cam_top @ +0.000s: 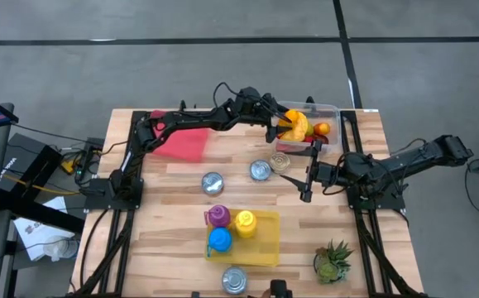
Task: Pick & Place Food Item
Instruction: Put the mango from the red bin into the transparent bin, then put the red tuna can into the red bin
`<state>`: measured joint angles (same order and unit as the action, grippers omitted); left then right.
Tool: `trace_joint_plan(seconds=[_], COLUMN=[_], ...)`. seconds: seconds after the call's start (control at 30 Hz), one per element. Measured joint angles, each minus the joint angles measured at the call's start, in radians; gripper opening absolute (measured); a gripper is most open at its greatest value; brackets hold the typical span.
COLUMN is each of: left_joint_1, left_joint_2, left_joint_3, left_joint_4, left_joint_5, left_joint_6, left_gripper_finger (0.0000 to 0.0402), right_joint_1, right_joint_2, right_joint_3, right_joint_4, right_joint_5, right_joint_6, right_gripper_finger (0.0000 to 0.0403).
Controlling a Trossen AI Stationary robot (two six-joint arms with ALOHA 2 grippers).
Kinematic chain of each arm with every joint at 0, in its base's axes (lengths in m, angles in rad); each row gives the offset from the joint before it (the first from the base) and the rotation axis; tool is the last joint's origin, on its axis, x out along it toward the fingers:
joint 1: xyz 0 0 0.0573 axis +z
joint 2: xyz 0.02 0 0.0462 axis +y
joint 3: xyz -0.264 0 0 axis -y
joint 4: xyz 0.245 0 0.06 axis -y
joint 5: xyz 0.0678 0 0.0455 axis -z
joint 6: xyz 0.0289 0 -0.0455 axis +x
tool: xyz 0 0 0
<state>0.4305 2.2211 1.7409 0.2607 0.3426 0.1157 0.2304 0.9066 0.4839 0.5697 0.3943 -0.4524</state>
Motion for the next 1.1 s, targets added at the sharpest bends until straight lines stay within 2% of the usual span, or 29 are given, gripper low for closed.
trace_joint_plan(seconds=[0.17, 0.33, 0.47, 0.63, 0.8, 0.87, 1.1], left_joint_1=[-0.004, -0.005, -0.005, 0.002, 0.000, 0.000, 0.000], left_joint_2=[-0.024, -0.105, -0.212, -0.406, -0.659, -0.768, -1.117], left_joint_3=[-0.003, -0.011, -0.116, -0.362, -0.658, -0.788, -1.192], left_joint_4=[-0.019, -0.028, 0.024, 0.158, 0.178, 0.175, 0.177], left_joint_5=[0.008, 0.122, 0.137, 0.137, 0.128, 0.089, -0.139], left_joint_6=[-0.007, -0.004, 0.041, 0.047, 0.022, 0.010, -0.044], left_gripper_finger=[0.0351, 0.0327, 0.0309, 0.0297, 0.0296, 0.0296, 0.0296], right_joint_1=[-0.005, -0.005, -0.005, -0.005, -0.045, -0.078, -0.200], right_joint_2=[0.000, 0.000, 0.000, 0.000, -0.001, 0.003, 0.094], right_joint_3=[0.000, 0.000, 0.000, 0.000, 0.000, 0.003, 0.098], right_joint_4=[-0.002, -0.014, -0.039, -0.057, -0.179, -0.242, -0.476], right_joint_5=[0.001, 0.016, 0.031, 0.060, 0.080, 0.057, -0.132], right_joint_6=[0.000, -0.003, -0.004, -0.009, 0.072, 0.133, 0.281], right_gripper_finger=[0.0305, 0.0305, 0.0305, 0.0305, 0.0305, 0.0305, 0.0305])
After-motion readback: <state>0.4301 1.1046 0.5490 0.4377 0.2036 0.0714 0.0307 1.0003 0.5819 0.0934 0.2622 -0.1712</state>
